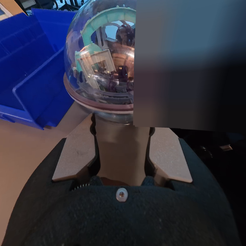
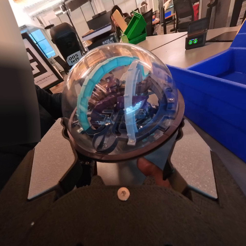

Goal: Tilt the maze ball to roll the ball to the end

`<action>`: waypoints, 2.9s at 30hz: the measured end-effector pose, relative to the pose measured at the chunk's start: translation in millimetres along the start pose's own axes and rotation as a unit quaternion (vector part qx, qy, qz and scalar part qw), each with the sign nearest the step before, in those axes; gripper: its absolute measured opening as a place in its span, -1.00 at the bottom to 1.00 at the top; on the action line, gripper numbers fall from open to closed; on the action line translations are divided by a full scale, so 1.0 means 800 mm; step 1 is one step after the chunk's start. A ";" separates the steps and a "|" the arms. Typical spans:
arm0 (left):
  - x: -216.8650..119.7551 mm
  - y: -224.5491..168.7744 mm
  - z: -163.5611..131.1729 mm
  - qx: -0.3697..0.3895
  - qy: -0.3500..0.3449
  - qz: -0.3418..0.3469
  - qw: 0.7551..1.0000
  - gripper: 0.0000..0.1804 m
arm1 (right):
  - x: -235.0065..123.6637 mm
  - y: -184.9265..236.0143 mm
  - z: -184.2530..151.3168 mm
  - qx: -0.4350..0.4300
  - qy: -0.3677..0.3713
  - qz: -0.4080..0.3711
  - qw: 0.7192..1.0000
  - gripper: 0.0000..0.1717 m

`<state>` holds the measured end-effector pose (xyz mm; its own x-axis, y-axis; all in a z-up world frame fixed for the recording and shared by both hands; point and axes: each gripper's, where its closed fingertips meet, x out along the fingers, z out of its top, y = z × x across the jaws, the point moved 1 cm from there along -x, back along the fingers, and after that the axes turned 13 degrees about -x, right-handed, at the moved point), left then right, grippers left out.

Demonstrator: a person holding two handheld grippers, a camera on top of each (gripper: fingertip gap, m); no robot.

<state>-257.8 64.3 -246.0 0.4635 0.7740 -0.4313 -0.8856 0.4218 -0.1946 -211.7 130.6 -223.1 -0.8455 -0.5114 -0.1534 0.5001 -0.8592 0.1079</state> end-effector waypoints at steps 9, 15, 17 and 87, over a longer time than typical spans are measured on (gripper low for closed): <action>0.000 -0.001 0.004 0.013 0.003 0.004 1.000 -0.11 | -0.002 0.001 0.002 -0.007 -0.007 -0.004 1.000 0.83; 0.007 0.004 -0.013 0.009 0.022 0.003 1.000 -0.11 | 0.003 0.001 -0.004 -0.024 0.021 -0.019 0.999 0.82; 0.007 0.005 -0.014 0.010 0.026 0.003 1.000 -0.11 | 0.004 0.001 -0.003 -0.025 0.024 -0.022 0.999 0.82; 0.015 0.000 -0.031 0.027 0.056 0.000 0.998 -0.18 | 0.002 0.009 0.007 -0.138 0.032 -0.016 0.990 0.82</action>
<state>-253.0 61.8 -273.3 0.4540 0.7181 -0.5275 -0.8814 0.4485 -0.1481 -210.2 123.5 -216.7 -0.8530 -0.4758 -0.2147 0.5122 -0.8422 -0.1686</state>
